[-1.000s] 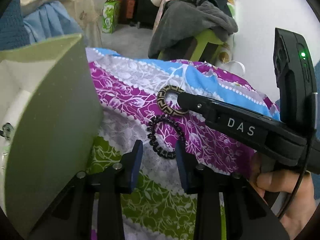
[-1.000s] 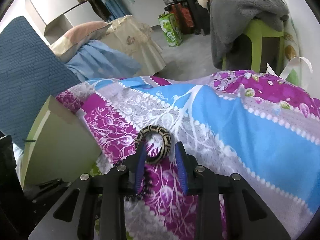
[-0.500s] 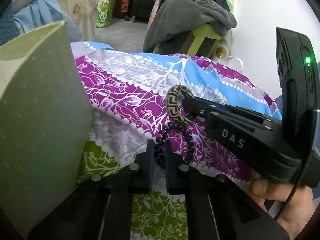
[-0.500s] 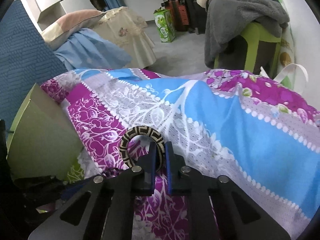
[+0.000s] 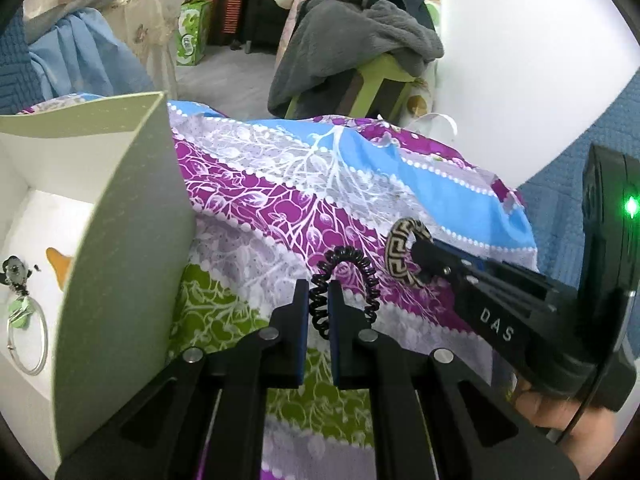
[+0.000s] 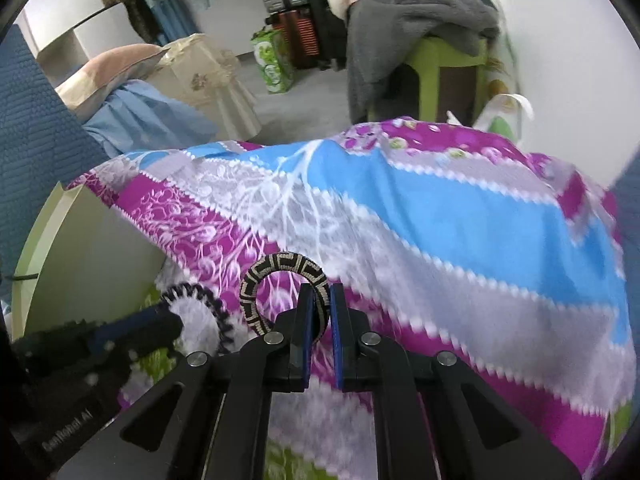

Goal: Organize jewelry
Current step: 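Carry the hair tie and ring over the box with both tools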

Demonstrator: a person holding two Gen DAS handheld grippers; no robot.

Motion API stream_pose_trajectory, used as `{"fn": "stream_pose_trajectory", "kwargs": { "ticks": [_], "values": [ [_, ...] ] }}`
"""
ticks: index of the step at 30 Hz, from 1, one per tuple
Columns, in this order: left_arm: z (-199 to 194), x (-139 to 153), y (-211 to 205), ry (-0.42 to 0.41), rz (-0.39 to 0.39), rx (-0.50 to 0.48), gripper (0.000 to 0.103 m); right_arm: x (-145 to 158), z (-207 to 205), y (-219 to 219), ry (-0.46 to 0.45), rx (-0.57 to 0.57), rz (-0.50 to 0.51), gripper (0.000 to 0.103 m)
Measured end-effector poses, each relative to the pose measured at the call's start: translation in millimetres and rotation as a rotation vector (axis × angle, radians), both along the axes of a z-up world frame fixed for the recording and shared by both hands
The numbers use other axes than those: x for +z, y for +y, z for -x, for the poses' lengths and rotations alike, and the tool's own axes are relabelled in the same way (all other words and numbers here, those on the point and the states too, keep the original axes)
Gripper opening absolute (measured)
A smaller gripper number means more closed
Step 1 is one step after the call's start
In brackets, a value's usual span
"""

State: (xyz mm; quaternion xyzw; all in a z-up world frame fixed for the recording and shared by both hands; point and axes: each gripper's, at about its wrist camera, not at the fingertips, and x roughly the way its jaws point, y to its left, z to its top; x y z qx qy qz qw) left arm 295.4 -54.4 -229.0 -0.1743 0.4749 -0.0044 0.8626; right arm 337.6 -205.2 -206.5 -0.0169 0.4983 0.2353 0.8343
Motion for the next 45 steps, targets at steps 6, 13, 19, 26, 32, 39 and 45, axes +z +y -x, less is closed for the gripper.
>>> {"fn": "stream_pose_trajectory", "kwargs": {
  "ticks": [6, 13, 19, 26, 32, 39, 45],
  "values": [
    [20.5, 14.2, 1.0, -0.007, -0.015, -0.039, 0.009, 10.4, 32.0, -15.7, 0.004, -0.062, 0.003, 0.006],
    [46.1, 41.7, 7.0, -0.027, -0.02, -0.095, 0.009, 33.9, 83.8, -29.0, 0.029, -0.145, -0.085, 0.006],
    [66.3, 75.5, 15.4, -0.059, -0.055, -0.141, 0.009, 60.4, 108.6, -22.6, -0.027, -0.17, -0.017, 0.006],
    [78.0, 119.9, 32.0, -0.109, -0.06, -0.17, 0.009, 110.3, 111.1, -10.7, -0.093, -0.163, -0.025, 0.006],
    [84.3, 167.7, 49.5, -0.171, -0.027, -0.198, 0.009, 163.9, 105.3, 4.7, -0.169, -0.145, -0.063, 0.007],
    [90.1, 215.7, 71.2, -0.246, -0.095, -0.185, 0.009, 217.3, 105.1, 29.7, -0.254, -0.128, -0.108, 0.007],
    [98.9, 235.3, 104.6, -0.281, -0.131, -0.16, 0.009, 242.4, 109.4, 60.8, -0.294, -0.085, -0.137, 0.007]
  ]
}}
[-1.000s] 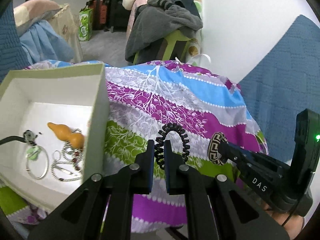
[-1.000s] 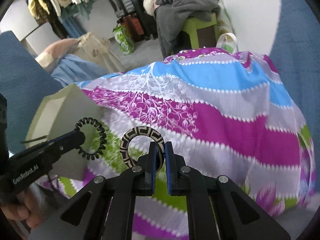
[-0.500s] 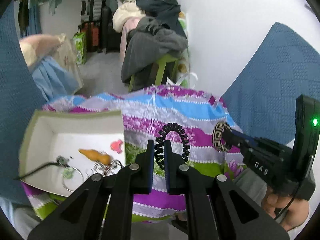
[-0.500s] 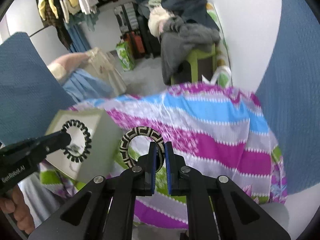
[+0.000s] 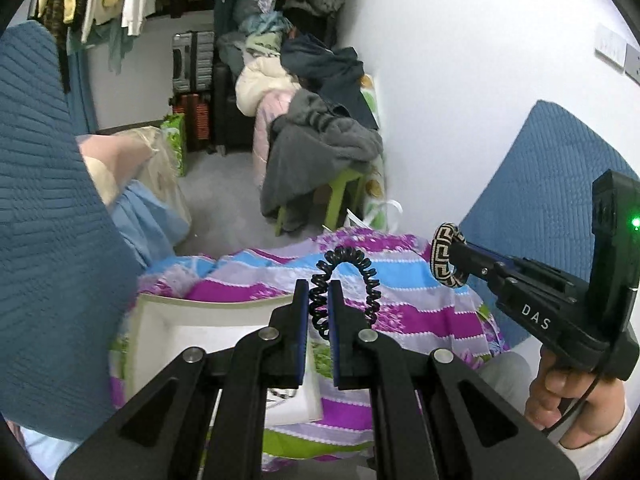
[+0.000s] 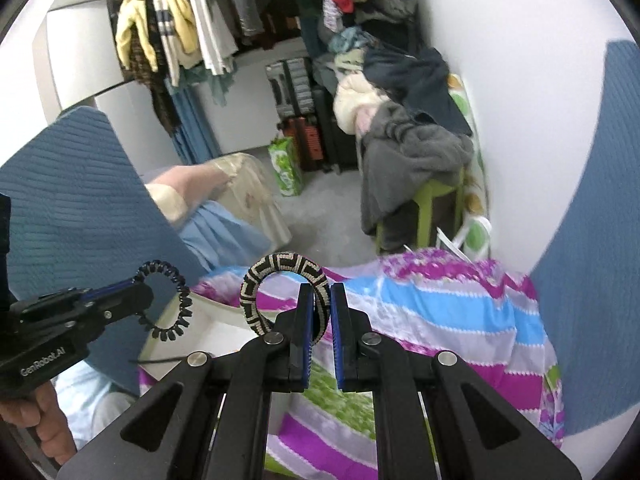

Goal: Organize jewelry
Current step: 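Carry the hair tie and ring over the box with both tools, then open both tools to drop the hair tie and ring into the box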

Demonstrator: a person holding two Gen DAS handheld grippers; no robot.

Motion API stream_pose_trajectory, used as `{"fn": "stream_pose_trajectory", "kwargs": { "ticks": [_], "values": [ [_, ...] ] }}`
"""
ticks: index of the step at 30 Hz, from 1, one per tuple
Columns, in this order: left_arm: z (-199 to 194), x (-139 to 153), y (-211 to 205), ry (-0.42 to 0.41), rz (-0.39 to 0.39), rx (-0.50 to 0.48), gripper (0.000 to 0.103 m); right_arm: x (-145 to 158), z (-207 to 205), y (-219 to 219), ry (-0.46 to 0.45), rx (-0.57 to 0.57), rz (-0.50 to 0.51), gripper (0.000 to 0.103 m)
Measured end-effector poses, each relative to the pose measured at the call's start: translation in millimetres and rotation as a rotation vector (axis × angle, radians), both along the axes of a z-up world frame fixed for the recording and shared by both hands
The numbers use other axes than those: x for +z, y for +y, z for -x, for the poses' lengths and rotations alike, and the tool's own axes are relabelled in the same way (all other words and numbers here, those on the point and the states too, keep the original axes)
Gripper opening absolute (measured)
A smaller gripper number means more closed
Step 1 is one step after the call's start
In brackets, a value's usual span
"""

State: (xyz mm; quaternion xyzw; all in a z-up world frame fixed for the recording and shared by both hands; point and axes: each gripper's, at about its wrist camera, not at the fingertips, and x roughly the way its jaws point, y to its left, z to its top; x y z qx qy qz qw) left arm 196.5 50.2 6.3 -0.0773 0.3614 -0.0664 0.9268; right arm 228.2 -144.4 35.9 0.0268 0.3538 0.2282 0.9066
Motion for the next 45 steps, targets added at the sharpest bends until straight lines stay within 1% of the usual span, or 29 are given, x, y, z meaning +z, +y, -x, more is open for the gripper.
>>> {"fn": "stream_pose_trajectory", "kwargs": {
  "ticks": [2, 4, 8, 12, 16, 17, 18, 21, 24, 27, 30, 33, 34, 35, 36, 37, 38, 39, 40, 42, 43, 45],
  "values": [
    [1.2, -2.4, 10.4, -0.001, -0.008, 0.008, 0.009, -0.5, 1.5, 13.6, -0.008, 0.02, -0.001, 0.007],
    [1.2, -10.4, 23.7, 0.012, -0.02, 0.031, 0.009, -11.9, -0.9, 31.2, 0.022, 0.051, 0.008, 0.007],
    [2.5, -33.0, 46.7, 0.053, -0.01, 0.054, 0.009, -40.3, -0.6, 59.7, 0.086, 0.089, 0.02, 0.007],
    [1.5, -50.5, 62.1, 0.098, -0.07, 0.05, 0.009, -64.9, 0.3, 80.7, 0.129, 0.108, 0.041, 0.007],
    [0.4, -77.1, 76.1, 0.148, -0.076, 0.053, 0.009, -89.2, -1.3, 96.9, 0.177, 0.123, 0.071, 0.007],
    [0.6, -83.1, 78.8, 0.158, -0.068, 0.056, 0.009, -95.2, -1.6, 100.0, 0.188, 0.123, 0.078, 0.007],
    [-0.4, -94.3, 83.4, 0.175, -0.042, 0.06, 0.009, -100.9, -1.1, 102.3, 0.199, 0.126, 0.085, 0.007],
    [-2.7, -116.5, 88.6, 0.212, -0.021, 0.069, 0.009, -122.3, -1.6, 113.9, 0.242, 0.142, 0.111, 0.007],
    [-3.6, -136.3, 84.8, 0.244, -0.062, 0.061, 0.009, -136.3, 0.1, 120.6, 0.271, 0.152, 0.129, 0.007],
    [-4.1, -146.2, 82.9, 0.258, -0.063, 0.056, 0.009, -149.2, 1.1, 126.1, 0.293, 0.169, 0.155, 0.007],
    [-4.0, -154.1, 85.9, 0.272, -0.044, 0.067, 0.009, -158.8, 0.3, 126.7, 0.321, 0.168, 0.167, 0.008],
    [-3.4, -152.6, 90.1, 0.27, -0.032, 0.082, 0.009, -160.4, 0.0, 124.6, 0.327, 0.15, 0.184, 0.014],
    [-3.5, -151.6, 90.9, 0.274, -0.028, 0.084, 0.011, -158.8, -0.2, 122.9, 0.327, 0.147, 0.175, 0.024],
    [-3.6, -149.7, 91.8, 0.278, -0.024, 0.085, 0.013, -157.3, -0.7, 122.0, 0.326, 0.143, 0.167, 0.037],
    [-3.6, -148.6, 92.7, 0.28, -0.022, 0.088, 0.026, -153.3, -0.5, 119.2, 0.319, 0.131, 0.159, 0.044],
    [-2.4, -144.5, 94.2, 0.279, -0.02, 0.102, 0.046, -149.2, -0.3, 117.5, 0.308, 0.124, 0.153, 0.054],
    [-1.9, -141.5, 95.2, 0.272, -0.021, 0.111, 0.054, -143.7, 0.4, 115.8, 0.294, 0.118, 0.15, 0.06],
    [0.6, -135.0, 96.9, 0.256, -0.023, 0.13, 0.062, -137.7, 0.8, 114.2, 0.281, 0.113, 0.148, 0.062],
    [4.7, -125.2, 98.8, 0.23, -0.015, 0.146, 0.065, -128.6, 2.0, 111.1, 0.261, 0.106, 0.135, 0.066],
    [9.5, -109.6, 100.3, 0.199, -0.003, 0.146, 0.069, -111.6, 3.6, 107.6, 0.229, 0.102, 0.12, 0.067],
    [12.4, -99.3, 100.5, 0.183, -0.01, 0.155, 0.074, -101.2, 5.1, 105.5, 0.206, 0.102, 0.112, 0.068],
    [19.7, -78.2, 100.4, 0.14, -0.03, 0.179, 0.079, -82.7, 6.9, 102.6, 0.165, 0.1, 0.098, 0.077]
  ]
}}
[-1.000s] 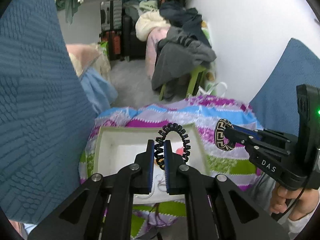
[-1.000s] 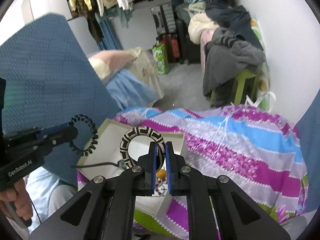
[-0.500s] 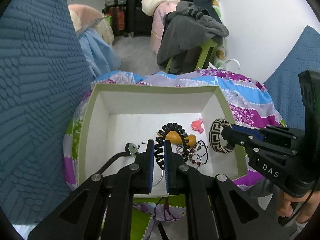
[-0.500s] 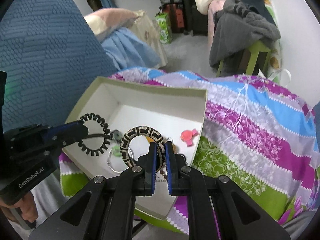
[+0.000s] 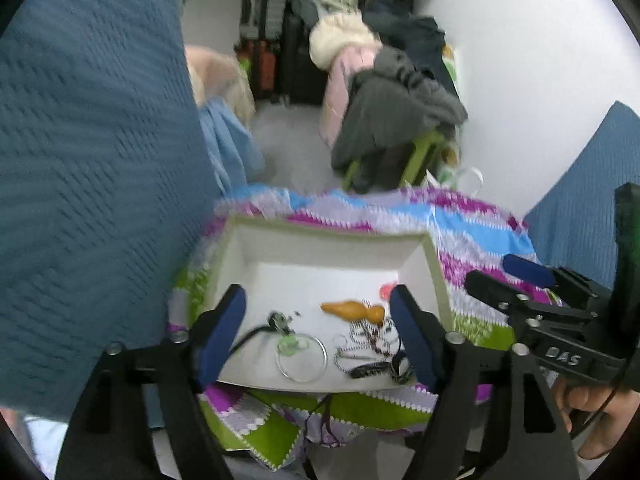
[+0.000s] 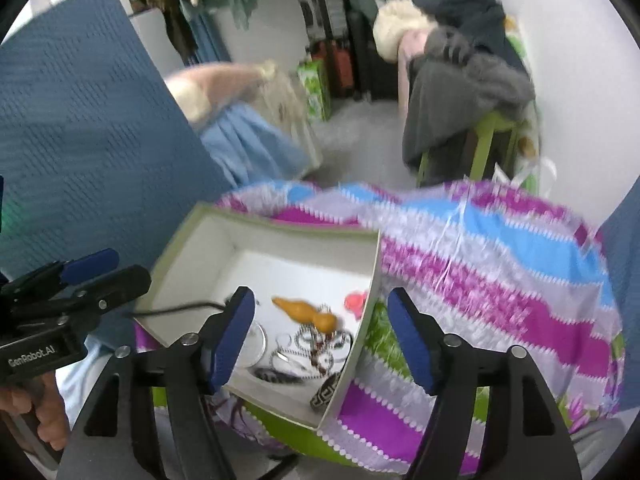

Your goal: Organize jewelry

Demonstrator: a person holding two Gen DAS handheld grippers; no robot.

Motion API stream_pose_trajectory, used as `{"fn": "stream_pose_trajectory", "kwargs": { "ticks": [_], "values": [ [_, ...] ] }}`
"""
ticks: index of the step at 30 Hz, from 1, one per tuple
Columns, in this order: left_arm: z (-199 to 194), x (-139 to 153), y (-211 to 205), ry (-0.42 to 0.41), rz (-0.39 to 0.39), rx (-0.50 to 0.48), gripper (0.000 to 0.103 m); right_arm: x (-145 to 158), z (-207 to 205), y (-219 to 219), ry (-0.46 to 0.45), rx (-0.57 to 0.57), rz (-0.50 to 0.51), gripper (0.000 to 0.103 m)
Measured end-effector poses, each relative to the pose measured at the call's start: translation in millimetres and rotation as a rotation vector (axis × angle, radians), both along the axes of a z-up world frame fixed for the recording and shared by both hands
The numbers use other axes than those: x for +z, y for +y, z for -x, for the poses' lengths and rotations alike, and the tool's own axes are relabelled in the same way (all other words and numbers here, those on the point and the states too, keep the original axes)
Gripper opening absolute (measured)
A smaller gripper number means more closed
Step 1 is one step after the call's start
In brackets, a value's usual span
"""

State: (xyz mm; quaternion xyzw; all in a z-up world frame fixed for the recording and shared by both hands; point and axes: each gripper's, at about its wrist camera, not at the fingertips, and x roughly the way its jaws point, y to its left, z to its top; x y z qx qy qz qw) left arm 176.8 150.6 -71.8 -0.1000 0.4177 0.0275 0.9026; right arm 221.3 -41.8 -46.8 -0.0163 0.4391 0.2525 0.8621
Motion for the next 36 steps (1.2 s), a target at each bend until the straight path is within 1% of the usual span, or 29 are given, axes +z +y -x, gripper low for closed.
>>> {"fn": "stream_pose_trajectory", "kwargs": {
  "ticks": [2, 3, 5, 6, 8, 11, 13, 14, 17, 19, 20, 25, 29, 31, 34, 36],
  "values": [
    [7.6, 19.0, -0.5, -0.035, -0.014, 0.004, 0.08, 23.1, 3.6, -5.1, -0.051, -0.004, -0.022, 0.09],
    [9.5, 24.4, -1.1, -0.043, -0.02, 0.003, 0.081, 33.6, 5.9, -6.6, -0.076, -0.007, -0.031, 0.092],
    [16.9, 41.3, -3.8, -0.064, -0.038, 0.014, 0.081, 54.6, 11.5, -12.6, -0.13, -0.04, -0.04, 0.099],
    [23.9, 53.4, -6.5, -0.088, -0.045, 0.018, 0.081, 63.7, 14.4, -16.7, -0.151, -0.058, -0.05, 0.101],
    [34.3, 68.2, -12.6, -0.128, -0.052, 0.012, 0.085, 81.7, 22.7, -23.2, -0.193, -0.065, -0.077, 0.102],
    [47.2, 84.5, -18.3, -0.16, -0.073, 0.02, 0.086, 101.0, 36.9, -28.2, -0.253, -0.072, -0.068, 0.103],
    [54.6, 91.6, -22.5, -0.173, -0.085, 0.022, 0.088, 111.0, 46.5, -31.5, -0.277, -0.076, -0.067, 0.103],
    [57.8, 93.9, -24.4, -0.178, -0.089, 0.023, 0.088, 113.3, 49.8, -33.6, -0.283, -0.077, -0.068, 0.103],
    [69.2, 100.1, -31.3, -0.193, -0.098, 0.028, 0.095, 118.0, 61.5, -39.2, -0.292, -0.088, -0.067, 0.103],
    [74.9, 101.6, -34.9, -0.205, -0.101, 0.033, 0.103, 118.1, 70.4, -42.2, -0.292, -0.094, -0.069, 0.103],
    [78.3, 101.8, -36.5, -0.211, -0.103, 0.036, 0.103, 116.9, 74.1, -43.8, -0.294, -0.089, -0.073, 0.103],
    [91.1, 97.0, -41.5, -0.2, -0.112, 0.048, 0.102, 111.0, 94.3, -50.8, -0.338, -0.103, -0.028, 0.103],
    [99.4, 91.4, -44.7, -0.189, -0.103, 0.056, 0.102, 107.7, 108.5, -54.8, -0.361, -0.108, -0.013, 0.103],
    [104.3, 84.3, -44.0, -0.163, -0.084, 0.089, 0.102, 103.9, 114.5, -57.2, -0.356, -0.115, -0.018, 0.103],
    [114.7, 76.7, -41.4, -0.157, -0.054, 0.115, 0.102, 93.3, 122.2, -62.0, -0.325, -0.124, -0.035, 0.103],
    [118.6, 74.2, -42.4, -0.155, -0.065, 0.12, 0.102, 86.6, 128.6, -65.1, -0.308, -0.117, -0.055, 0.103]
  ]
}}
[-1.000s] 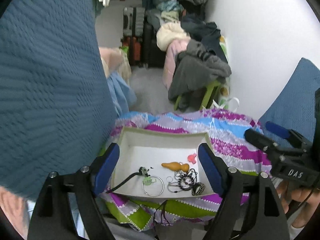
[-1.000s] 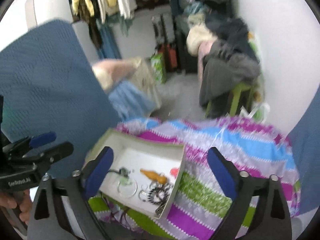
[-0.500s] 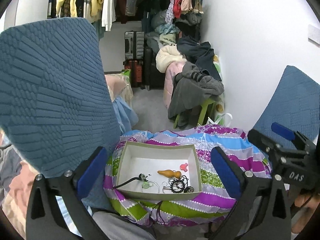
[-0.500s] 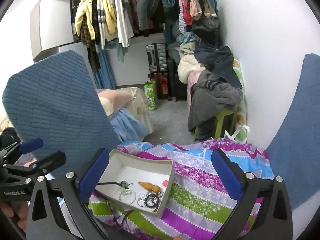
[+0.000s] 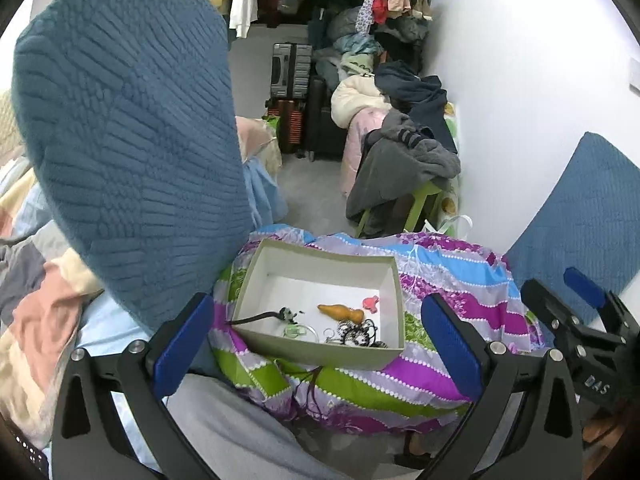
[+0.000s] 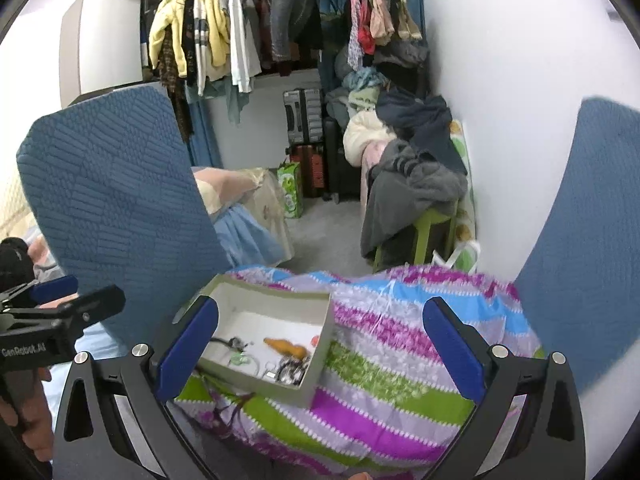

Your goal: Organize jewelry

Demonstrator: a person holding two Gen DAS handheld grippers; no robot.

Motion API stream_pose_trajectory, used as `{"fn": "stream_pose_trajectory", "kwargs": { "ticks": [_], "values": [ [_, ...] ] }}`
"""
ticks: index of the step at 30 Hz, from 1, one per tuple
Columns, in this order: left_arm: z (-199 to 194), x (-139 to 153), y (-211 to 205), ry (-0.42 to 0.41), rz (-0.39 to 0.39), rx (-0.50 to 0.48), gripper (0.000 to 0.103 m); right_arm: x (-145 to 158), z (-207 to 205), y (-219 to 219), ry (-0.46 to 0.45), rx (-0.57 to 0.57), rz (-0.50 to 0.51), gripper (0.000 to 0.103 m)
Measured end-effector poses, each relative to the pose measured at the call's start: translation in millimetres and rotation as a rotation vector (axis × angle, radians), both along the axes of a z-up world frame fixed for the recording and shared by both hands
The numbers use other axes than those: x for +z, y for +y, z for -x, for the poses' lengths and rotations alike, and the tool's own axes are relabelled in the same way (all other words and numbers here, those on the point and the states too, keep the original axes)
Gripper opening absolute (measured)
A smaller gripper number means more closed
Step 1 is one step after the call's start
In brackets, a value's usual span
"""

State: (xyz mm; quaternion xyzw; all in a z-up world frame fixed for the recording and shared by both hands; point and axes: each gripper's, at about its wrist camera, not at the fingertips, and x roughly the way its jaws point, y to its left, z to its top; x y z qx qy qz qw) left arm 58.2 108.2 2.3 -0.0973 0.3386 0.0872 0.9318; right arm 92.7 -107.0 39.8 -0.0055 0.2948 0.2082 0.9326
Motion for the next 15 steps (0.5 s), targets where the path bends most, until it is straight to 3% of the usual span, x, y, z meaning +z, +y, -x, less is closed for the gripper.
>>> {"fn": "stream_pose_trajectory", "kwargs": {
  "ticks": [15],
  "values": [
    [9.2, -35.1, -15.3, 0.066, -0.045, -0.021, 0.102, -43.3, 15.5, -6.4, 0.042, -0.017, 0.03, 0.103]
  ]
}}
